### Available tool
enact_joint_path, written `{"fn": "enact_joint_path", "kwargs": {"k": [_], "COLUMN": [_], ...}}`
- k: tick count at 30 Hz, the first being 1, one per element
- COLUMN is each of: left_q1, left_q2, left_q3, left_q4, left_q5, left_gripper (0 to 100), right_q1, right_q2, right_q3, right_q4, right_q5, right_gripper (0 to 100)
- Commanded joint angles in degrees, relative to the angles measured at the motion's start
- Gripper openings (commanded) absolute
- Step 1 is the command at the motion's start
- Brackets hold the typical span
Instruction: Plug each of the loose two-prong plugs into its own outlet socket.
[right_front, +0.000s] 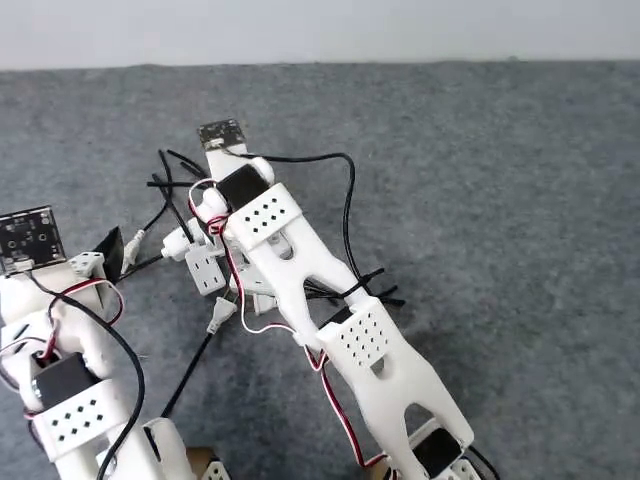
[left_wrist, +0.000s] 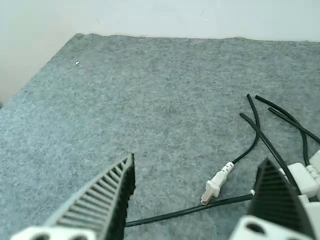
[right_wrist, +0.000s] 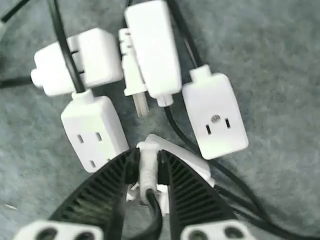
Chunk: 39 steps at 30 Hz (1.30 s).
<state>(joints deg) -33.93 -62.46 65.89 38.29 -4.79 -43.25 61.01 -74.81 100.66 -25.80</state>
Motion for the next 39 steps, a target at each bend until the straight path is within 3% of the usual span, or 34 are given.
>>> {"fn": "enact_joint_path", "kwargs": {"k": [1, 5, 16, 20, 29, 33, 39], "left_q1": [-0.1, 0.0, -0.1, 0.0, 0.1, 0.1, 0.1], "left_q2": [-0.8, -0.8, -0.8, -0.8, -0.8, -0.8, -0.8], "left_q3": [-1.4, -0.9, -1.0, -1.1, -2.6, -2.6, -2.2], "left_q4": [0.3, 0.3, 0.3, 0.4, 4.6, 4.7, 4.7], "left_q5": [0.7, 0.7, 2.2, 2.2, 2.2, 2.2, 2.2], "left_gripper": [36, 36, 36, 36, 36, 36, 36], "right_q1": [1.4, 1.4, -0.8, -1.5, -4.7, -3.9, -3.6], "right_q2": [-1.2, -1.6, -5.6, -10.5, -23.3, -25.1, -20.9], "right_q3": [-2.8, -2.8, -3.8, -0.6, 24.1, 26.5, 26.4], "right_q4": [2.3, 2.3, 2.3, 2.4, 2.3, 1.7, -1.5], "right_q5": [-9.6, -17.8, -17.8, -14.2, -11.3, -10.5, -3.0], "right_gripper": [0.8, 0.8, 0.7, 0.7, 0.7, 0.7, 0.7]}}
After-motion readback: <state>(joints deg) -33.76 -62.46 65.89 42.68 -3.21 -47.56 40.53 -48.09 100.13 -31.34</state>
